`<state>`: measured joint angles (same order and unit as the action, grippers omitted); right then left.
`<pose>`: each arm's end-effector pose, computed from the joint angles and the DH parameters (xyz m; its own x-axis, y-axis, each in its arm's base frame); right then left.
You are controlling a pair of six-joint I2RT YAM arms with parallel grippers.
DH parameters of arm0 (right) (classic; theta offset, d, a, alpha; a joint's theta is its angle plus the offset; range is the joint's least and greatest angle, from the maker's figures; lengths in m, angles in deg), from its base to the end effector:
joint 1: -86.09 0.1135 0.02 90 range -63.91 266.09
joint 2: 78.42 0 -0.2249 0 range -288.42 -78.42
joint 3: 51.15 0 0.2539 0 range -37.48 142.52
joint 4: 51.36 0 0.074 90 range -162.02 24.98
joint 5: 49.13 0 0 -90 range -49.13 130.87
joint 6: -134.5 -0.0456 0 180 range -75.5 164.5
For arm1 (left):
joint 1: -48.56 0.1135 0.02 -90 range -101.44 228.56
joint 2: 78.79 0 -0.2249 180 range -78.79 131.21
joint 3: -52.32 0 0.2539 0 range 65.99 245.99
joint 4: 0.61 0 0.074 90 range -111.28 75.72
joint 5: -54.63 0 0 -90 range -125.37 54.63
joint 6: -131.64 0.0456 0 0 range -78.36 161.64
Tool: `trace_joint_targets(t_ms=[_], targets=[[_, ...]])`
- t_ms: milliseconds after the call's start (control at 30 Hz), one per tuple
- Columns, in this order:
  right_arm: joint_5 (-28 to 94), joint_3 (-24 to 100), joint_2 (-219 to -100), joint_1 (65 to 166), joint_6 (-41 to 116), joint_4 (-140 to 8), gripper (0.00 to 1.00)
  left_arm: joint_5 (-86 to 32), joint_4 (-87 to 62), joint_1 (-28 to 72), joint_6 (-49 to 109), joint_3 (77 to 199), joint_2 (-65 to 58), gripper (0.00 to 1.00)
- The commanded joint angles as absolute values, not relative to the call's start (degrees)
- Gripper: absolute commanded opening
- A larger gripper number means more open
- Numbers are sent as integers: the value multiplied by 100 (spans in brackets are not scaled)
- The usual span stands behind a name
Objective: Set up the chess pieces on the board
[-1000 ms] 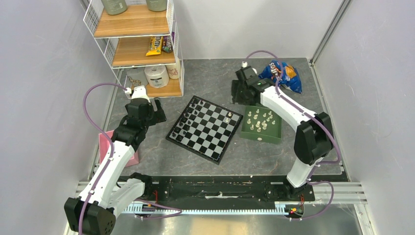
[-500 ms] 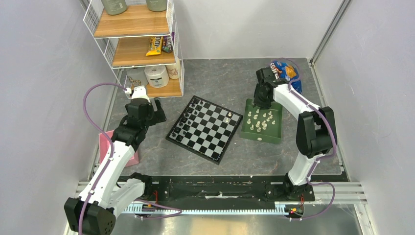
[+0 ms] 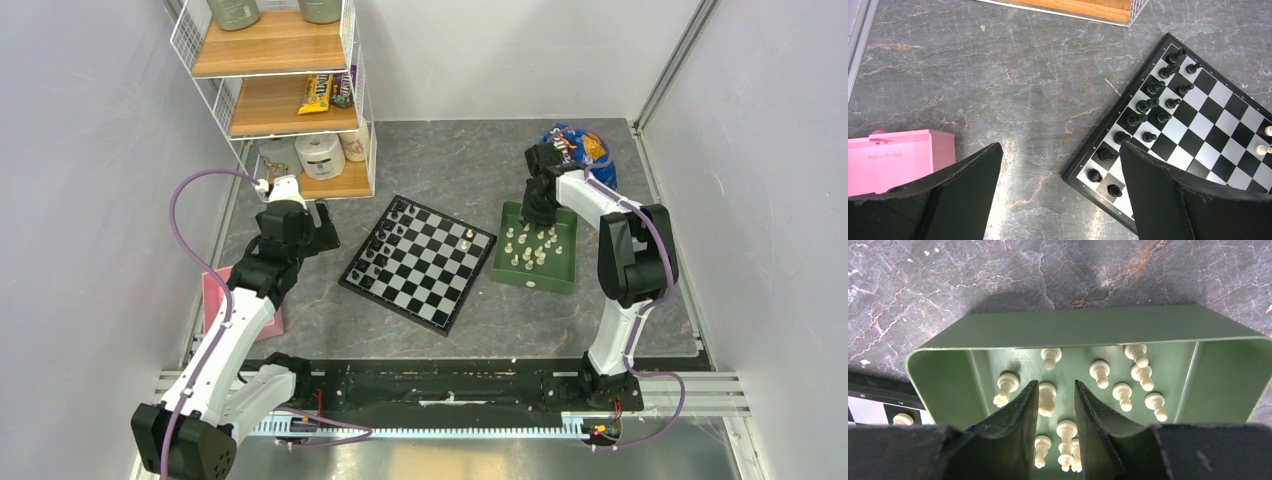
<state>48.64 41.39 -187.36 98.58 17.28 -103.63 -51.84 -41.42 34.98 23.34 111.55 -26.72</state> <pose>0.3723 0.0761 0.1435 -0.8848 0.2682 -0.3811 0.2681 0.9618 0.0544 0.2282 -0.0418 0.2573 -0.5101 -0.1866 -0.8397 -0.1732 0.9785 -0.1122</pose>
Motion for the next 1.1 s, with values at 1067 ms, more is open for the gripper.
trace_joint_targets(t_ms=[1067], targets=[[4964,4514,-19084,9813,1987,-10012,25,-5294,-4039,3520,2524,11126,-2787,95]])
